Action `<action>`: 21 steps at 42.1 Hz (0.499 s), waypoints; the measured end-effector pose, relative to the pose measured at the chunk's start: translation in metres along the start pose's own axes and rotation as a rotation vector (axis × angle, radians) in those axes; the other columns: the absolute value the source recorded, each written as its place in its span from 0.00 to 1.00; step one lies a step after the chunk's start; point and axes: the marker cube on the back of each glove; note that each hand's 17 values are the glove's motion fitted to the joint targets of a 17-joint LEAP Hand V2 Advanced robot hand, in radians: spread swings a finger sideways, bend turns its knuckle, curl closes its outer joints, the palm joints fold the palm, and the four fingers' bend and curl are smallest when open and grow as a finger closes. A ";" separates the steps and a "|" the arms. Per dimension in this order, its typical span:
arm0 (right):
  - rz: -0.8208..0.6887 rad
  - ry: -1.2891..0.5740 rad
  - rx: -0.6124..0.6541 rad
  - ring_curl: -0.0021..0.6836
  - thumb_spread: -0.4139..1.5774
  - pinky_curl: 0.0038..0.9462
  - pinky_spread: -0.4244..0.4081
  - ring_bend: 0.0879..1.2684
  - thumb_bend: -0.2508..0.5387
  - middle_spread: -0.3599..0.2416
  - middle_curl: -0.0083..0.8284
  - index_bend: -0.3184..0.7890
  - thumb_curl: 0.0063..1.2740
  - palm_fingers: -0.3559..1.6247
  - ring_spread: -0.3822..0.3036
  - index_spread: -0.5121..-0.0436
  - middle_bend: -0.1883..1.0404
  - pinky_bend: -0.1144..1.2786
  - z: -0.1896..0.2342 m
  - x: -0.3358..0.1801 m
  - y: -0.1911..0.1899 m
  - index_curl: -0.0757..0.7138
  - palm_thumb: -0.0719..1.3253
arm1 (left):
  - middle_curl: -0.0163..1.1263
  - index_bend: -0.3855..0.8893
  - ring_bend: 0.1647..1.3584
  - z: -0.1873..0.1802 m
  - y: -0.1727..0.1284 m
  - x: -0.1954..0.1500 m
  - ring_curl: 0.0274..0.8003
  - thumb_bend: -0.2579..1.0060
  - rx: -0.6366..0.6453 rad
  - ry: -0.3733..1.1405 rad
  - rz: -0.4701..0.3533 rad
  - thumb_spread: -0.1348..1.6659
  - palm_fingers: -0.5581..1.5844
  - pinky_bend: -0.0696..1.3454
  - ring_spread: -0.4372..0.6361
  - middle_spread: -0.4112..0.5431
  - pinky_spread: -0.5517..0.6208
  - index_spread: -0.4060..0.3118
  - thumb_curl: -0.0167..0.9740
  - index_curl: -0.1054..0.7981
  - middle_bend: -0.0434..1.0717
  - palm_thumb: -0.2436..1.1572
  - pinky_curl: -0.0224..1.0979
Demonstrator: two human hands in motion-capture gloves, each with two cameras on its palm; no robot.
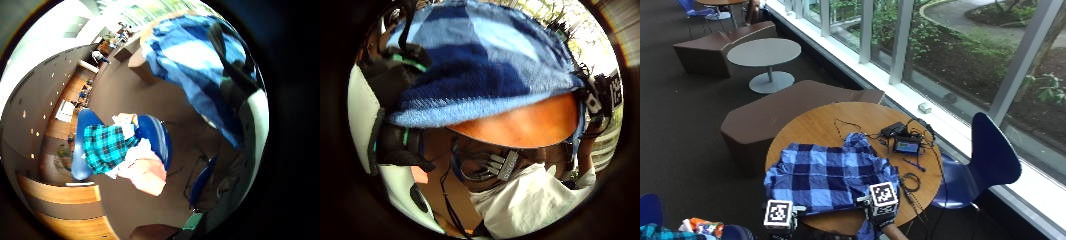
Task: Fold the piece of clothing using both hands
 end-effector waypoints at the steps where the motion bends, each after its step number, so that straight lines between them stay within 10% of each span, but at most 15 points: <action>1: -0.010 -0.008 0.038 0.44 0.80 0.33 0.32 0.30 0.49 0.35 0.37 0.50 0.32 0.68 0.29 0.43 0.30 0.47 0.000 0.002 -0.004 0.51 0.64 | 0.33 0.47 0.37 -0.006 0.000 -0.001 0.34 0.24 0.016 0.032 -0.009 0.68 0.67 0.41 0.23 0.21 0.42 0.27 0.35 0.45 0.25 0.59 0.28; 7: -0.107 -0.053 0.083 0.52 0.83 0.36 0.23 0.38 0.53 0.24 0.44 0.41 0.32 0.81 0.19 0.44 0.38 0.45 -0.025 0.007 0.002 0.52 0.70 | 0.37 0.48 0.36 -0.045 0.004 -0.010 0.37 0.25 0.060 0.126 -0.043 0.70 0.81 0.32 0.12 0.13 0.30 0.18 0.36 0.50 0.33 0.65 0.28; 21: -0.359 -0.041 -0.495 0.62 0.81 0.39 0.12 0.50 0.55 0.16 0.52 0.37 0.33 0.80 0.14 0.42 0.45 0.48 -0.136 0.045 -0.007 0.48 0.79 | 0.42 0.46 0.46 -0.115 -0.015 -0.046 0.48 0.28 -0.162 0.048 0.139 0.74 0.87 0.27 0.03 0.05 0.22 0.10 0.37 0.57 0.38 0.76 0.32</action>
